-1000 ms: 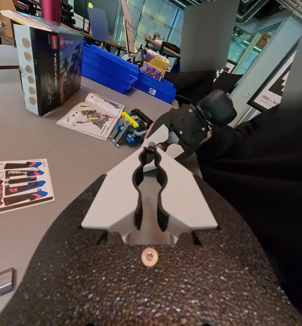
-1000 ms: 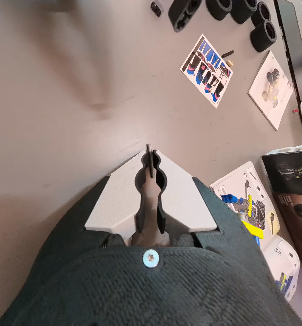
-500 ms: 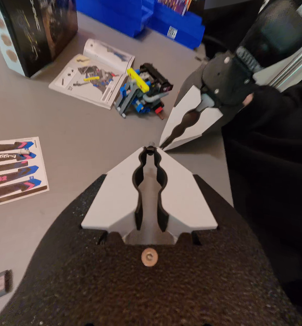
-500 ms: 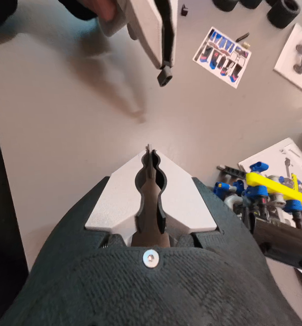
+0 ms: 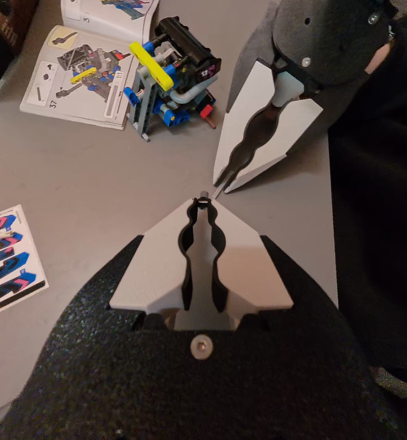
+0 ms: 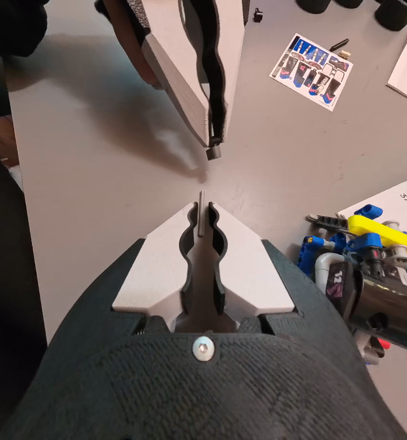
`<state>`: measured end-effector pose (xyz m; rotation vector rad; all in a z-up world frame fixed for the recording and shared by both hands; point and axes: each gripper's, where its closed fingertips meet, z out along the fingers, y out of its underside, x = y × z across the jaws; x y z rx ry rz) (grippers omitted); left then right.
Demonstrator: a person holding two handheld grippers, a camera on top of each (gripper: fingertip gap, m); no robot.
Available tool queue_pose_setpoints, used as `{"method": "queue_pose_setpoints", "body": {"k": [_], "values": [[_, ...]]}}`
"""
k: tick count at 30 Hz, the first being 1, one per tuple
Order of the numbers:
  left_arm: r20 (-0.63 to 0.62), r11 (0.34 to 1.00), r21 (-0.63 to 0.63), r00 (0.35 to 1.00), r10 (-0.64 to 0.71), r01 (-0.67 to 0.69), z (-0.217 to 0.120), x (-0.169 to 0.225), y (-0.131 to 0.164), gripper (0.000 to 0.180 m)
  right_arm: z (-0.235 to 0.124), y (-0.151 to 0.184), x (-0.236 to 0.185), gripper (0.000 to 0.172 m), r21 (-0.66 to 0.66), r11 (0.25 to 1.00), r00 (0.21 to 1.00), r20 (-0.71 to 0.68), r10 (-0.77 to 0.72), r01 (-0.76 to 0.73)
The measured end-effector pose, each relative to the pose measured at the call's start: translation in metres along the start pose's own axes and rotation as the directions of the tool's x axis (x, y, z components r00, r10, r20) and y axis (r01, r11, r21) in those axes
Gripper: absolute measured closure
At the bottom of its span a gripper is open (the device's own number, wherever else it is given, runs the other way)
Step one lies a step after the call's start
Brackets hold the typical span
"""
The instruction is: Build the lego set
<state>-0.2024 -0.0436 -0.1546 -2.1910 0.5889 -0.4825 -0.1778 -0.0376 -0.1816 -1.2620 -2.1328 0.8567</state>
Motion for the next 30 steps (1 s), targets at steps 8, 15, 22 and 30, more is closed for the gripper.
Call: {"method": "queue_pose_setpoints", "body": {"k": [8, 15, 22, 30], "values": [[-0.125, 0.993, 0.089, 0.99, -0.062, 0.074, 0.005, 0.008, -0.004, 0.176, 0.002, -0.002, -0.002, 0.17, 0.025, 1.0, 0.999, 0.046, -0.009, 0.008], [-0.122, 0.995, 0.076, 0.991, -0.059, 0.068, 0.009, 0.008, -0.001, 0.176, -0.002, -0.001, 0.012, 0.147, 0.024, 0.998, 0.996, -0.075, -0.052, 0.054], [-0.203, 0.885, 0.464, 0.977, 0.059, 0.043, -0.014, 0.03, -0.066, 0.176, -0.045, -0.057, 0.006, 0.153, 0.378, 0.924, 0.997, -0.013, 0.071, -0.061], [-0.246, 0.812, 0.58, 0.964, 0.102, 0.062, -0.026, 0.04, -0.082, 0.175, -0.073, -0.072, 0.007, 0.168, 0.491, 0.871, 0.996, -0.074, 0.04, 0.002]]}}
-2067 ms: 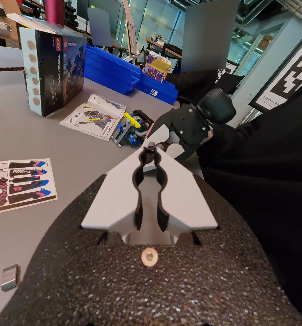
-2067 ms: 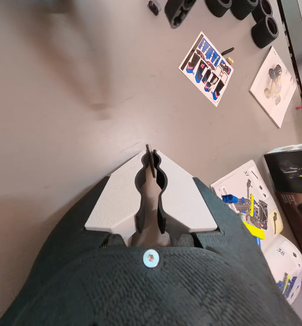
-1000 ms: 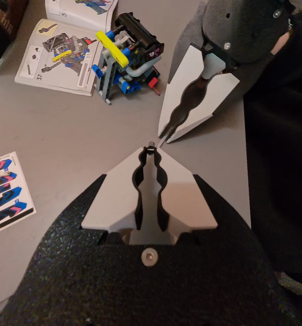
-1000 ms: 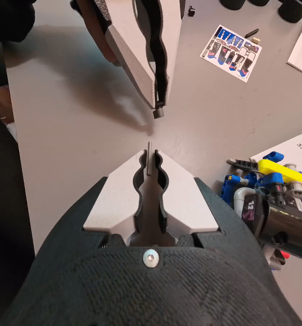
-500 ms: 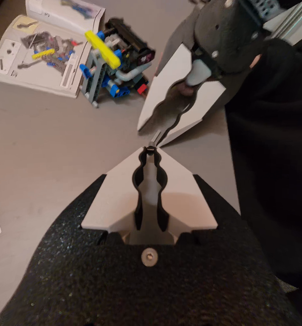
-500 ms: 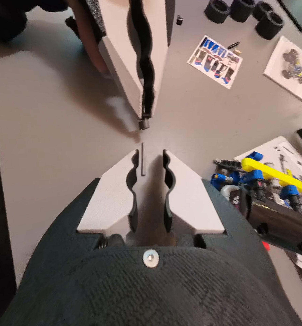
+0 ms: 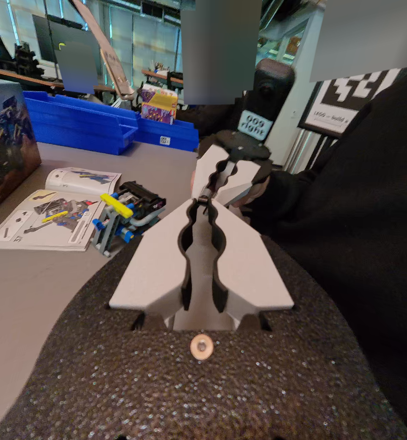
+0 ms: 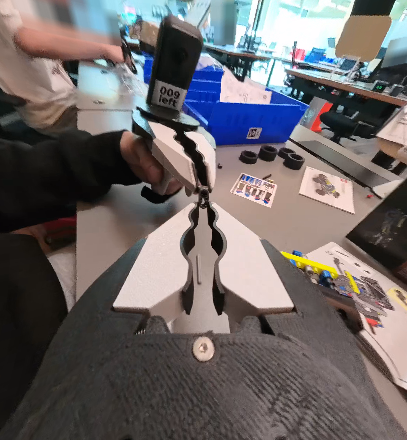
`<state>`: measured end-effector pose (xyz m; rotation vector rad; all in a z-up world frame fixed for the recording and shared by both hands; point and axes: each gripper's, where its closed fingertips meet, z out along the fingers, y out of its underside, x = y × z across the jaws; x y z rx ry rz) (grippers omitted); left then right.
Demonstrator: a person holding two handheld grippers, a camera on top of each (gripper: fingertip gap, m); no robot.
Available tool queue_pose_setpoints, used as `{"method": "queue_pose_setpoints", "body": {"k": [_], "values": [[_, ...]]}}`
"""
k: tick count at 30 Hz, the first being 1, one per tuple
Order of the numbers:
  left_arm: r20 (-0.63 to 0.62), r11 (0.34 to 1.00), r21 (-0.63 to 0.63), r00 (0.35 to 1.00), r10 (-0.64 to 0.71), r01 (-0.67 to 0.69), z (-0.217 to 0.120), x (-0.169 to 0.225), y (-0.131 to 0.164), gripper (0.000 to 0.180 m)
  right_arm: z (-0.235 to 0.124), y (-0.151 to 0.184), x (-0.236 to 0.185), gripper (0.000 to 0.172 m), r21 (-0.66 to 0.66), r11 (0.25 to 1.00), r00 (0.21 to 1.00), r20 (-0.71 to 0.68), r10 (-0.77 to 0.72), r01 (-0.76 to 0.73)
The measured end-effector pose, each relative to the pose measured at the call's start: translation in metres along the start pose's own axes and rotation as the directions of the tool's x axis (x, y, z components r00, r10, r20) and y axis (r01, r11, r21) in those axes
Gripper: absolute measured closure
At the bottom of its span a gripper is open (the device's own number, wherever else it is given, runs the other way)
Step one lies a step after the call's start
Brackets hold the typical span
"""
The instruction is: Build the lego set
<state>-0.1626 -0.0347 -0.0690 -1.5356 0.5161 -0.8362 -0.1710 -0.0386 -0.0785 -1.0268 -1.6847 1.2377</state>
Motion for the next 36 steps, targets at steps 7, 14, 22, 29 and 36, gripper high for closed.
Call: {"method": "queue_pose_setpoints", "body": {"k": [7, 14, 22, 29, 36], "values": [[0.207, 0.917, -0.333, 0.932, 0.298, -0.219, -0.001, -0.015, 0.018, 0.149, -0.005, 0.036, 0.018, 0.168, -0.347, 0.898, 0.931, -0.143, -0.335, 0.27], [0.247, 0.793, -0.587, 0.896, 0.369, -0.165, -0.002, -0.014, 0.056, 0.153, 0.006, 0.051, 0.009, 0.167, -0.485, 0.732, 0.817, -0.059, -0.574, 0.479], [0.175, 0.57, -0.694, 0.666, 0.726, -0.44, -0.012, -0.01, 0.06, 0.165, 0.018, 0.054, -0.01, 0.167, -0.473, 0.692, 0.803, 0.057, -0.593, 0.545], [0.12, 0.463, -0.744, 0.586, 0.802, -0.482, -0.015, -0.01, 0.07, 0.176, 0.026, 0.064, -0.015, 0.167, -0.502, 0.647, 0.785, 0.111, -0.61, 0.574], [0.214, 0.692, -0.487, 0.696, 0.686, -0.532, -0.011, 0.001, 0.045, 0.176, 0.021, 0.046, -0.017, 0.162, -0.296, 0.81, 0.854, 0.04, -0.519, 0.506]]}}
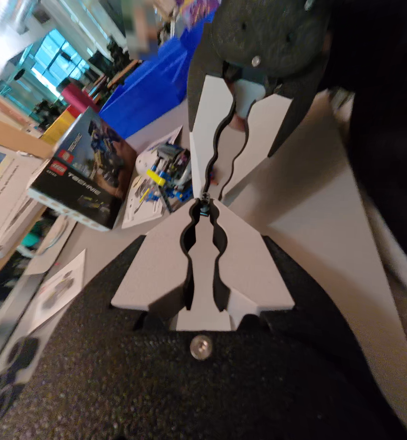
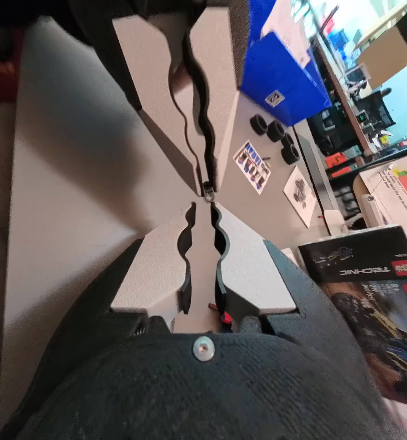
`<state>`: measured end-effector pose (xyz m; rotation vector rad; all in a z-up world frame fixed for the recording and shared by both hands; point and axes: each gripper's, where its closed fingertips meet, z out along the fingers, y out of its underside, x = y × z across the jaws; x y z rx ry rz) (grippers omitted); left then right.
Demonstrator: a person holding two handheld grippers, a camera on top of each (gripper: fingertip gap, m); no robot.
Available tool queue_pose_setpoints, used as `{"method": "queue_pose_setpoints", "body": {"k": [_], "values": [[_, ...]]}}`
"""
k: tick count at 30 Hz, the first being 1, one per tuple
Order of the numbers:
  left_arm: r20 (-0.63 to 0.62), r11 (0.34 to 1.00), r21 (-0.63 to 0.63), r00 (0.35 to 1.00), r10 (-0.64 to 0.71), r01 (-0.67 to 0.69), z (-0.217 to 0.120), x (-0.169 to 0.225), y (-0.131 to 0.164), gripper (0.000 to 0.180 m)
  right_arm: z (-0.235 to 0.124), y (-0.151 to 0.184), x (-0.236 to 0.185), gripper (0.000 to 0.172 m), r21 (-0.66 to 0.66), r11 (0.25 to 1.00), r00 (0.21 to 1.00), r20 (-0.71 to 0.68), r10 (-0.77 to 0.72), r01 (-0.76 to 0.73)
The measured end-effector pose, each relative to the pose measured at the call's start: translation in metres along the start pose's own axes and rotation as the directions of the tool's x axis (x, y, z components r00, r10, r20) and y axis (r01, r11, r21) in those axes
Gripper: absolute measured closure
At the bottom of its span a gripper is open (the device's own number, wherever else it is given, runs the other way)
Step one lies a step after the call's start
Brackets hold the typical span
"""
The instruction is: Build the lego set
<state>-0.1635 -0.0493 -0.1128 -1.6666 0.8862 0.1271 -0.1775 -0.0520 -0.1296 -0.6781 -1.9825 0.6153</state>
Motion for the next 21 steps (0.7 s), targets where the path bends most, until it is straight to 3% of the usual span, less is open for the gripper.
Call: {"method": "queue_pose_setpoints", "body": {"k": [2, 5, 10, 17, 21], "values": [[-0.037, 0.99, 0.123, 0.997, -0.067, 0.071, -0.003, -0.001, -0.014, 0.176, -0.012, -0.011, 0.006, 0.17, 0.119, 0.989, 0.996, 0.007, 0.087, -0.087], [-0.127, 0.94, 0.29, 0.981, -0.147, 0.179, -0.008, 0.0, -0.036, 0.176, -0.032, -0.027, 0.009, 0.17, 0.283, 0.938, 0.979, 0.088, 0.183, -0.2], [-0.194, 0.875, 0.416, 0.965, -0.179, 0.246, -0.008, -0.003, -0.06, 0.176, -0.06, -0.044, 0.017, 0.162, 0.468, 0.816, 0.94, 0.183, 0.288, -0.341], [-0.28, 0.673, 0.568, 0.881, -0.382, 0.473, -0.007, -0.018, -0.088, 0.176, -0.083, -0.057, 0.039, 0.16, 0.646, 0.573, 0.852, 0.261, 0.454, -0.503], [-0.316, 0.607, 0.59, 0.845, -0.432, 0.532, -0.007, -0.023, -0.093, 0.176, -0.081, -0.05, 0.042, 0.163, 0.634, 0.605, 0.862, 0.218, 0.458, -0.482]]}}
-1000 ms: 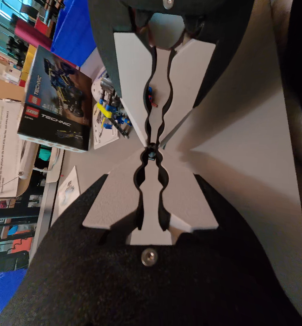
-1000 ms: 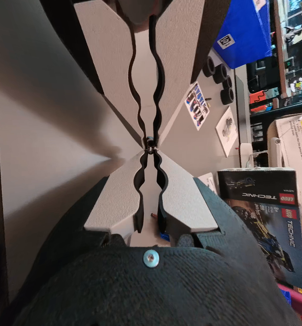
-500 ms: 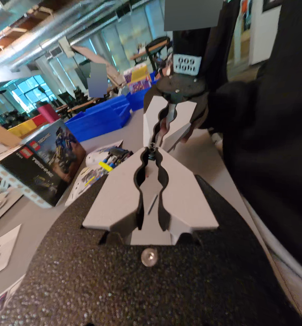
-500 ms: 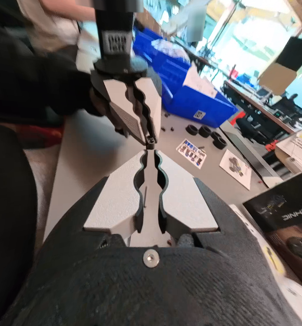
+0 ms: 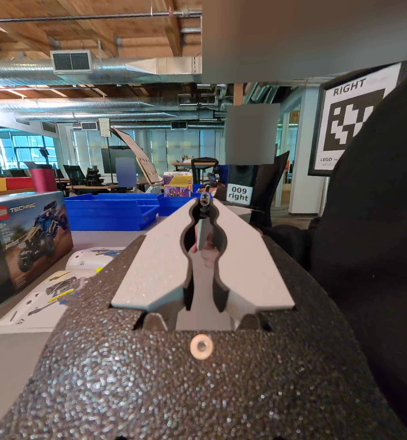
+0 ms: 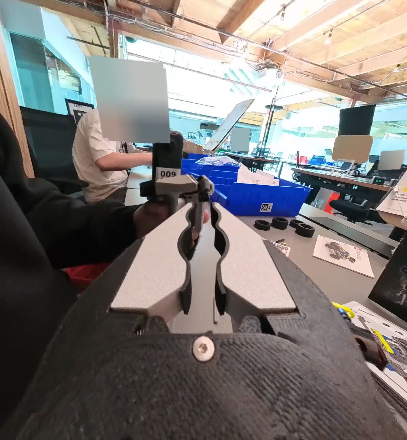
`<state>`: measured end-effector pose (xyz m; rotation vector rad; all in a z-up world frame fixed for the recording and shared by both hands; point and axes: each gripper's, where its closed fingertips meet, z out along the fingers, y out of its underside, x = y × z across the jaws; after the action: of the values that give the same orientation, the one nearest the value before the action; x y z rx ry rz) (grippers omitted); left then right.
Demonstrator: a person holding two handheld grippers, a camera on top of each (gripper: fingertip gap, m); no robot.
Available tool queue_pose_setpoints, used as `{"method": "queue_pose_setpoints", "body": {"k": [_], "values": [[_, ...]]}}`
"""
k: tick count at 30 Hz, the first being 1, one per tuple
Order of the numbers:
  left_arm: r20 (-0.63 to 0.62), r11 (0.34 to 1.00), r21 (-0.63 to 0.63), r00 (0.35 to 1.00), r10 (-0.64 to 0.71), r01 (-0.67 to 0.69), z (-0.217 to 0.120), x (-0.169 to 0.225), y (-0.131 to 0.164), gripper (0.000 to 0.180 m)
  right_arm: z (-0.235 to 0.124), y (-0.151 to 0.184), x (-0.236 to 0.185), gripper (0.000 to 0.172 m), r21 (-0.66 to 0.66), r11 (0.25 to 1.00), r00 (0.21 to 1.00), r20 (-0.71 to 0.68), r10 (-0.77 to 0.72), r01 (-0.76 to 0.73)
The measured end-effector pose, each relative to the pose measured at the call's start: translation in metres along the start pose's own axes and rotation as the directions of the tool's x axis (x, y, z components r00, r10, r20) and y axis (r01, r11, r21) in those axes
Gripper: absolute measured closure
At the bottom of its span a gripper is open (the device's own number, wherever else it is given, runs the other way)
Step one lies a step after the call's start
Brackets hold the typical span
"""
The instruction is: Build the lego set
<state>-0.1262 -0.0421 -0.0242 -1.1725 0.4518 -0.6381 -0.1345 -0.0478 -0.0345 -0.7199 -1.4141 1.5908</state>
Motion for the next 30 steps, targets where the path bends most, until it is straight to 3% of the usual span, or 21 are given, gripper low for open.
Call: {"method": "queue_pose_setpoints", "body": {"k": [9, 11, 13, 15, 19, 22, 24, 30], "values": [[-0.069, 0.979, -0.198, 0.997, 0.031, -0.044, 0.004, 0.007, 0.021, 0.176, -0.004, 0.011, -0.003, 0.166, -0.096, 0.995, 1.0, 0.017, -0.019, 0.02], [-0.013, 0.961, -0.269, 0.998, 0.058, -0.059, 0.004, -0.002, 0.025, 0.174, -0.004, 0.017, 0.005, 0.167, -0.141, 0.986, 0.994, -0.057, -0.098, 0.089], [0.11, 0.932, -0.359, 0.991, 0.081, -0.036, 0.002, -0.018, 0.029, 0.161, -0.007, 0.02, 0.021, 0.166, -0.209, 0.958, 0.954, -0.187, -0.236, 0.196], [0.208, 0.901, -0.43, 0.977, 0.039, 0.055, 0.003, -0.022, 0.03, 0.155, -0.014, 0.021, 0.038, 0.167, -0.313, 0.889, 0.855, -0.297, -0.425, 0.333], [0.375, 0.842, -0.439, 0.915, -0.146, 0.314, 0.011, -0.018, 0.035, 0.154, -0.017, 0.021, 0.045, 0.166, -0.501, 0.675, 0.621, -0.303, -0.723, 0.542], [0.43, 0.786, -0.393, 0.851, -0.302, 0.477, 0.016, -0.012, 0.039, 0.153, -0.017, 0.022, 0.047, 0.167, -0.589, 0.53, 0.474, -0.266, -0.84, 0.61], [0.438, 0.784, -0.319, 0.816, -0.376, 0.533, 0.018, -0.015, 0.032, 0.154, -0.017, 0.024, 0.048, 0.167, -0.634, 0.43, 0.382, -0.221, -0.897, 0.643], [0.442, 0.726, -0.196, 0.72, -0.535, 0.659, 0.012, -0.024, 0.03, 0.162, -0.017, 0.018, 0.046, 0.167, -0.687, 0.221, 0.168, -0.144, -0.975, 0.692]]}}
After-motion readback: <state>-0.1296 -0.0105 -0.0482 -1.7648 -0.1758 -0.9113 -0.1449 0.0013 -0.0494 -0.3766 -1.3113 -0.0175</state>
